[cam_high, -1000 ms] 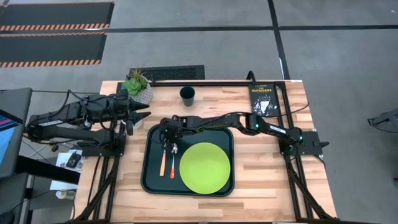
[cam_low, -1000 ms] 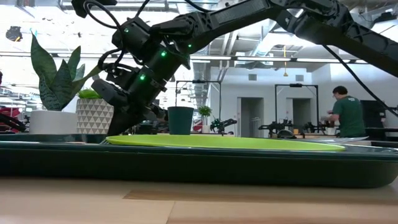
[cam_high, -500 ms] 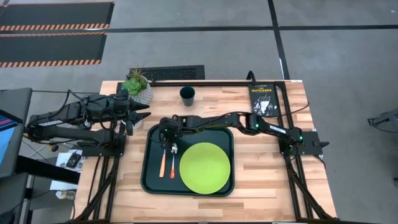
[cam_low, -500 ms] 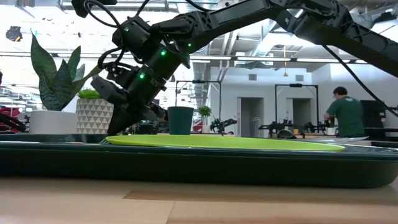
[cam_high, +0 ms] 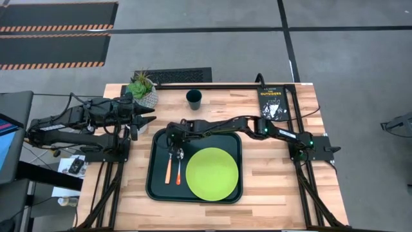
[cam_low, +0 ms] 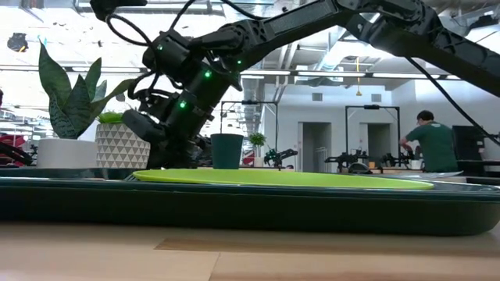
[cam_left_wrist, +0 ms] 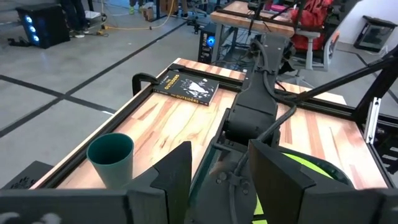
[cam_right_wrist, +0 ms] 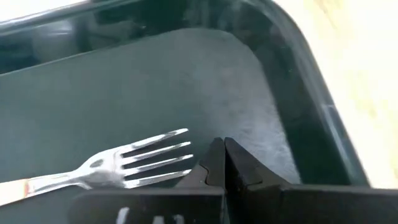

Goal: Pick and place plate/cup/fork/spoon on tray
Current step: Adjust the orange fork on the black tray, then put the blue cup on the black tray to the top right of the green plate

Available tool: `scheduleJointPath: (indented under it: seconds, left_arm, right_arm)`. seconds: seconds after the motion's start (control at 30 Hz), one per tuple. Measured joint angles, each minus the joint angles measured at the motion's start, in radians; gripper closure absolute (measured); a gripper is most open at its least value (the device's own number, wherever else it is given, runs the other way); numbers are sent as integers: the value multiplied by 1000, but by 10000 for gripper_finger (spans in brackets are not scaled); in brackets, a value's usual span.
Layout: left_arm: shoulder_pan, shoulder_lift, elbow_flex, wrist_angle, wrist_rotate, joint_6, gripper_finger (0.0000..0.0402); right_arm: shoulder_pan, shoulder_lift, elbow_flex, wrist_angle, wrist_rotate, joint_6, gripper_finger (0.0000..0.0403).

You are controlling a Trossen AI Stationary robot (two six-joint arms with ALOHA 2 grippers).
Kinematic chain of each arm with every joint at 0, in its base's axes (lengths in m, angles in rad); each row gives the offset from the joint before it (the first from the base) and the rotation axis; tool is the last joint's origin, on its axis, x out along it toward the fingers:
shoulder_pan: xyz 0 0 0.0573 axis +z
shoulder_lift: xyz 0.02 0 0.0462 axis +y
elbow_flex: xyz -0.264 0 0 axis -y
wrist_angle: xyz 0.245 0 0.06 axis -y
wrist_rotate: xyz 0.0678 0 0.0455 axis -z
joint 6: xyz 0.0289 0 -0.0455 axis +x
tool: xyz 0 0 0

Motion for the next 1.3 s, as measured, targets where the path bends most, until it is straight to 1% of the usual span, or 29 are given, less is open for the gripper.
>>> scheduleJointPath:
  seconds: [0.23, 0.43, 0.57, 0.67, 0.73, 0.83, 0.93, 1.03, 1.13, 1.17, 1.23, 1.3]
  left_arm:
    - [0, 0, 0, 0, 0, 3, 255]
    - [0, 0, 0, 0, 0, 3, 255]
    - [0, 0, 0, 0, -1, -5, 255]
    - [0, 0, 0, 0, -1, -43, 255]
    - [0, 0, 0, 0, -2, -66, 255]
    - [0, 0, 0, 0, -11, -111, 255]
    - [0, 0, 0, 3, -16, -147, 253]
    - [0, 0, 0, 14, -17, -185, 249]
    - [0, 0, 0, 14, -36, -196, 245]
    - [0, 0, 0, 14, -45, -197, 244]
    - [0, 0, 0, 15, -64, -205, 241]
    - [0, 1, 0, 15, -88, -206, 238]
  right_arm:
    - [22, 0, -2, 8, -7, -8, 393]
    - [6, 0, -1, -11, -3, -7, 393]
    - [-18, -5, 56, -110, -5, 0, 392]
    - [-46, -47, 96, -200, -4, -7, 383]
    - [-64, -106, 85, -245, -7, -8, 368]
    - [-96, -188, 85, -344, -5, -15, 334]
    - [-137, -256, 84, -438, -6, -10, 289]
    - [-198, -311, 84, -535, 3, 29, 235]
    - [-263, -329, 84, -621, 9, 65, 186]
    - [-283, -328, 83, -625, 11, 75, 174]
    - [-315, -314, 82, -603, 11, 87, 156]
    - [-338, -296, 82, -559, -3, 107, 150]
